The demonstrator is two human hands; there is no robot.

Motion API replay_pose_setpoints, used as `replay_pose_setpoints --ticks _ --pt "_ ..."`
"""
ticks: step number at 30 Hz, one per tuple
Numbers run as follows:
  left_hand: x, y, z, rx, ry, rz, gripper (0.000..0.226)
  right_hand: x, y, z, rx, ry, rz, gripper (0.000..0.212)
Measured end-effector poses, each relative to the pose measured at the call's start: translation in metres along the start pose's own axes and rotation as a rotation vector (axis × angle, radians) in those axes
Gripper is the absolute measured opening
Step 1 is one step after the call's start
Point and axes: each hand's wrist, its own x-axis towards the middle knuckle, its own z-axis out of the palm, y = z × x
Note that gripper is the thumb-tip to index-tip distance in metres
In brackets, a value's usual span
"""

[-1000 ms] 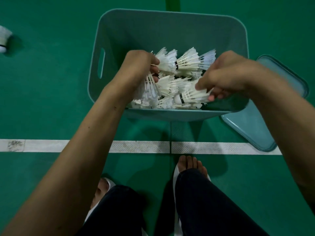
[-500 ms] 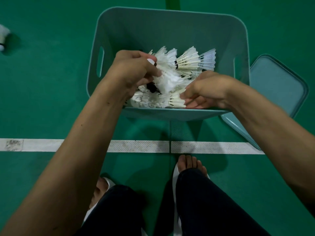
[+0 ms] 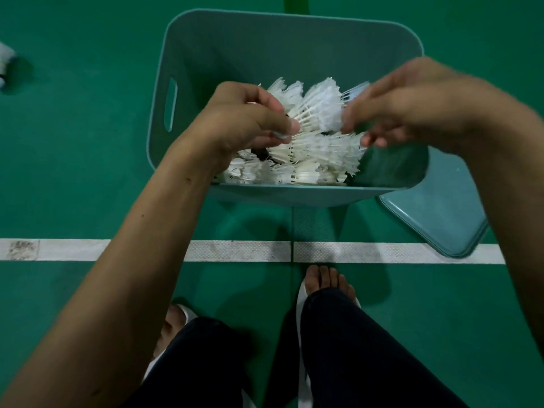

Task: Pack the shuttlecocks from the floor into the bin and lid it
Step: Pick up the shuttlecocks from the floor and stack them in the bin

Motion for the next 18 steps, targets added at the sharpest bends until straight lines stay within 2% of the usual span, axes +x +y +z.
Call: replay_pose_setpoints --ticks 3,6,9,11,13,16,18 --pt "0.001 0.001 0.011 0.137 -0.070 0.079 0.031 -0.001 -0.006 -0.002 0.099 0.017 -0.036 0.041" --pt "0.004 -0.002 0.020 0.215 -0.096 0.147 0.030 0.004 -0.003 0.002 -0.039 0.073 0.005 0.048" --pt "0.010 -0.008 0.022 0.415 -0.161 0.260 0.013 0.002 0.002 -0.001 -0.194 0.158 0.040 0.037" --pt "0.014 -0.013 0.024 0.730 -0.149 0.353 0.024 -0.001 0.003 0.004 -0.448 0.196 0.041 0.026" --pt "0.016 -0.015 0.027 1.039 -0.082 0.384 0.033 -0.001 0.005 0.018 -0.633 0.213 0.049 0.024" --pt "0.015 -0.020 0.033 1.215 -0.048 0.358 0.030 0.006 0.013 0.040 -0.638 0.171 0.052 0.019" --pt "0.014 -0.022 0.034 1.240 -0.044 0.358 0.031 0.010 0.018 0.047 -0.507 0.102 0.076 0.011"
